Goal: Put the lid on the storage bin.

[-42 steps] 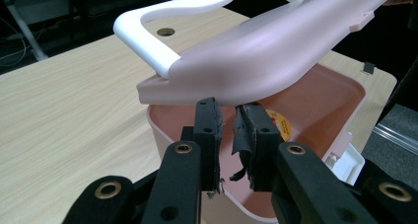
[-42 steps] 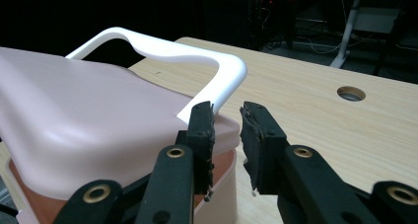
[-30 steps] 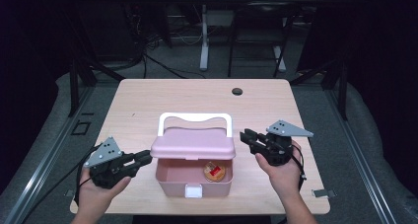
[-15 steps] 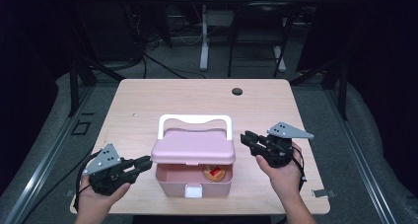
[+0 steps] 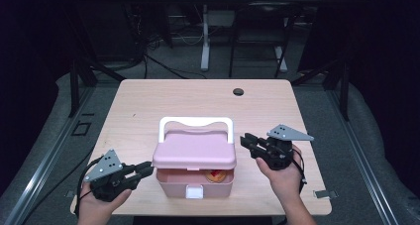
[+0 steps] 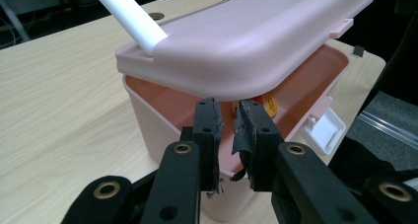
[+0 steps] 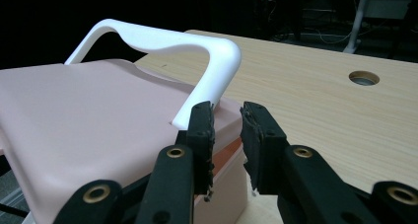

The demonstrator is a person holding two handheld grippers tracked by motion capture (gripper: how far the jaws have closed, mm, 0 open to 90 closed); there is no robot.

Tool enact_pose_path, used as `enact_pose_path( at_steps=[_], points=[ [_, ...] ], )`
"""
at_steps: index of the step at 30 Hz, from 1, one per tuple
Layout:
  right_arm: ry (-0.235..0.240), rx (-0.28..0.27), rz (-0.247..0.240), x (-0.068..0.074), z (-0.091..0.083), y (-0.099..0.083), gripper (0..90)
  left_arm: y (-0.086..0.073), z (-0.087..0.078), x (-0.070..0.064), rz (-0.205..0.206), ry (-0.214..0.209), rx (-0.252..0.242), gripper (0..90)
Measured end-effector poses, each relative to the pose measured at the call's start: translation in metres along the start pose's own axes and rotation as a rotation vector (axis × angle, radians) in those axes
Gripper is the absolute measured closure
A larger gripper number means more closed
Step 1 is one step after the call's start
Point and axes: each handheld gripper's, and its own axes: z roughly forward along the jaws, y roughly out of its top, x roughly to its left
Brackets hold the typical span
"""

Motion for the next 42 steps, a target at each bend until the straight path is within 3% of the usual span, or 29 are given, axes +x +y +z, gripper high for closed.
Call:
enact_pose_path(
  at_steps=[24,30,42],
  points=[
    [-0.004,0.010,0.008,-0.001,0.002,-0.004,74.0,-0.010,0.001,0.000,-0.032,-0.018,0.018,80.9],
    [-0.003,0.010,0.011,-0.001,0.003,-0.005,73.9,-0.015,0.004,0.001,-0.062,-0.032,0.013,81.6],
    [-0.005,0.012,0.015,-0.002,0.003,-0.006,73.9,-0.018,0.008,-0.001,-0.048,-0.028,0.031,82.1]
  ],
)
